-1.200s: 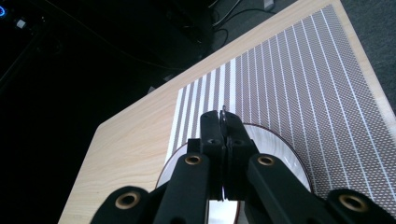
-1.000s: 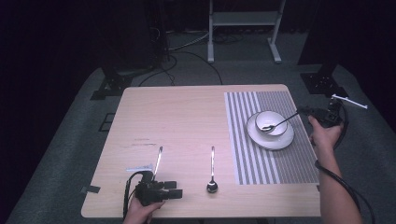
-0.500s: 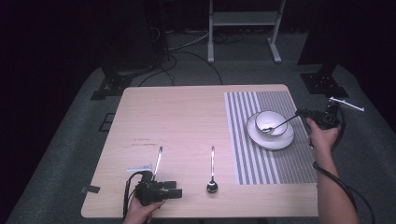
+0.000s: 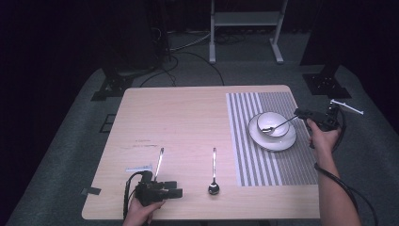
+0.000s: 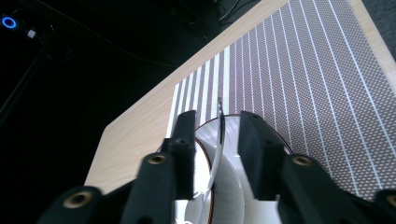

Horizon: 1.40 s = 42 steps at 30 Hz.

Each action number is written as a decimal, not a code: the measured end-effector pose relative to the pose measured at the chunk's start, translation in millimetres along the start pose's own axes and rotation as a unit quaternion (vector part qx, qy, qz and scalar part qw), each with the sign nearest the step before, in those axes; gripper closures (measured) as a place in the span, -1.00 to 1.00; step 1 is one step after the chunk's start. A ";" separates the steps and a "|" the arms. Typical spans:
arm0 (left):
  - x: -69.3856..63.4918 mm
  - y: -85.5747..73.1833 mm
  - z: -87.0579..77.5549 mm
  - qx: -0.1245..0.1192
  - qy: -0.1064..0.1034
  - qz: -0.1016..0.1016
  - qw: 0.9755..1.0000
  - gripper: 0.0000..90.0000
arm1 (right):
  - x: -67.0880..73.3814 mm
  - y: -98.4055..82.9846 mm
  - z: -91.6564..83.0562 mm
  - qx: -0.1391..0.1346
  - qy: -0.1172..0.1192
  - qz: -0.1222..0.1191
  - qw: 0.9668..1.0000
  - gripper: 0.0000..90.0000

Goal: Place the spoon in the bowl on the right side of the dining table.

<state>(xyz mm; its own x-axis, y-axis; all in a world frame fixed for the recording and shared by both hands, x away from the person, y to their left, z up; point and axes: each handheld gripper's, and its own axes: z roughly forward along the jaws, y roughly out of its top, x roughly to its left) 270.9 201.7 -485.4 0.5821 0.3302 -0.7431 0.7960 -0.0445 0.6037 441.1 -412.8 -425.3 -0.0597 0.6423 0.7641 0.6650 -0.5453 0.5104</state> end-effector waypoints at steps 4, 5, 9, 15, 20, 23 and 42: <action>-0.2 -0.1 0.8 0.001 0.001 0.000 1.000 -0.87 | -2.1 -4.2 -0.1 -0.002 0.012 0.005 1.000 0.30; -0.7 -0.1 1.1 0.002 0.001 0.000 1.000 -0.87 | -1.9 -5.2 0.1 -0.001 0.014 0.005 1.000 0.27; -1.2 -0.8 2.3 0.004 0.002 0.002 1.000 -0.87 | -0.1 -12.1 0.1 0.008 0.020 -0.004 1.000 0.15; -3.9 -3.1 2.3 0.008 0.000 0.006 1.000 -0.87 | 3.8 -25.3 -3.4 0.016 0.030 -0.012 0.999 0.00; -5.7 -2.5 2.0 0.008 -0.001 0.009 1.000 -0.87 | 6.8 -32.6 -9.1 0.021 0.035 -0.021 0.999 -0.03; -5.1 -2.5 1.9 0.008 -0.001 0.008 1.000 -0.87 | 6.8 -36.3 -12.9 0.024 0.039 -0.024 0.999 -0.03; -6.3 -2.7 1.9 0.009 -0.002 0.008 1.000 -0.87 | 6.8 -70.7 -28.0 0.043 0.065 -0.040 0.996 -0.05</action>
<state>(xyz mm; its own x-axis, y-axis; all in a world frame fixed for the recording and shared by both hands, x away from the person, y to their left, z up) 265.3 197.9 -482.9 0.5959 0.3258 -0.7340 0.7889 -0.0666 0.6109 372.8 -385.0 -445.2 -0.2064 0.6038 0.7699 0.7153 -0.4438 0.5398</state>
